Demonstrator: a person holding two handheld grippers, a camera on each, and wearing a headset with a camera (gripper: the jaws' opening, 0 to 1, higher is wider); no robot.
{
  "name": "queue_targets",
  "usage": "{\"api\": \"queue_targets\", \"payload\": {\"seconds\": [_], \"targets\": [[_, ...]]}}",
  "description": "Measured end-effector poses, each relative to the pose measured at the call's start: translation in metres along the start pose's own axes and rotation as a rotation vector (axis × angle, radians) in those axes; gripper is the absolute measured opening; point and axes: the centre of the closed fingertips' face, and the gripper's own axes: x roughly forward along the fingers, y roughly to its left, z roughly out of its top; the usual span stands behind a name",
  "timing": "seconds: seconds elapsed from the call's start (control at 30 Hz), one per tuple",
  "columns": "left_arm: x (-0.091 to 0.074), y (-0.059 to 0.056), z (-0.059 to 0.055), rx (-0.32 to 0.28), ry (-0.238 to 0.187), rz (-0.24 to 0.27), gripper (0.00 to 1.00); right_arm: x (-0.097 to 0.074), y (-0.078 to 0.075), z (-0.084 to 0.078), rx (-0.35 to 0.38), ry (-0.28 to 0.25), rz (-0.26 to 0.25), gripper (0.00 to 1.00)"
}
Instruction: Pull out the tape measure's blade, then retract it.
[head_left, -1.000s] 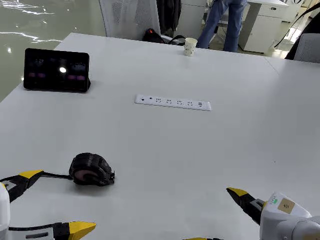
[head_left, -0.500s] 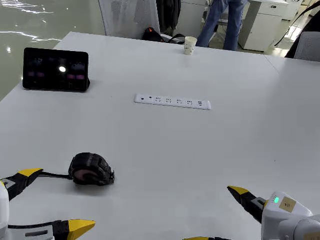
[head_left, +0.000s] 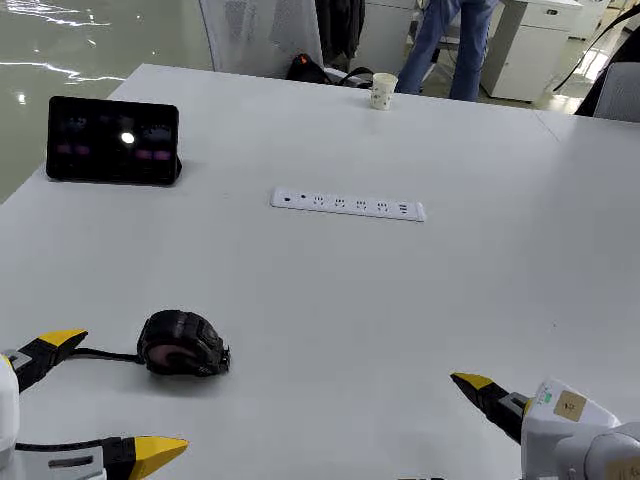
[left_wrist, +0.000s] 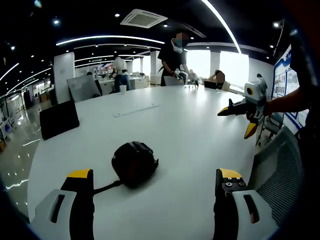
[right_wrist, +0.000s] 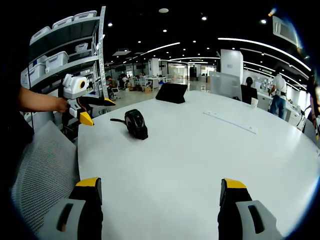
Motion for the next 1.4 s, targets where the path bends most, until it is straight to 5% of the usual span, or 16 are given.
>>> {"api": "queue_targets", "payload": {"seconds": [0.63,1.4], "targets": [[0.014,0.011,0.004,0.044,0.04,-0.056,0.97,0.016,-0.006,-0.003,-0.042,0.042,0.076,0.98],[0.033,0.038,0.008,0.121,0.102,-0.113,0.91,0.053,-0.019,0.007,-0.175,0.079,0.216,0.92]]}}
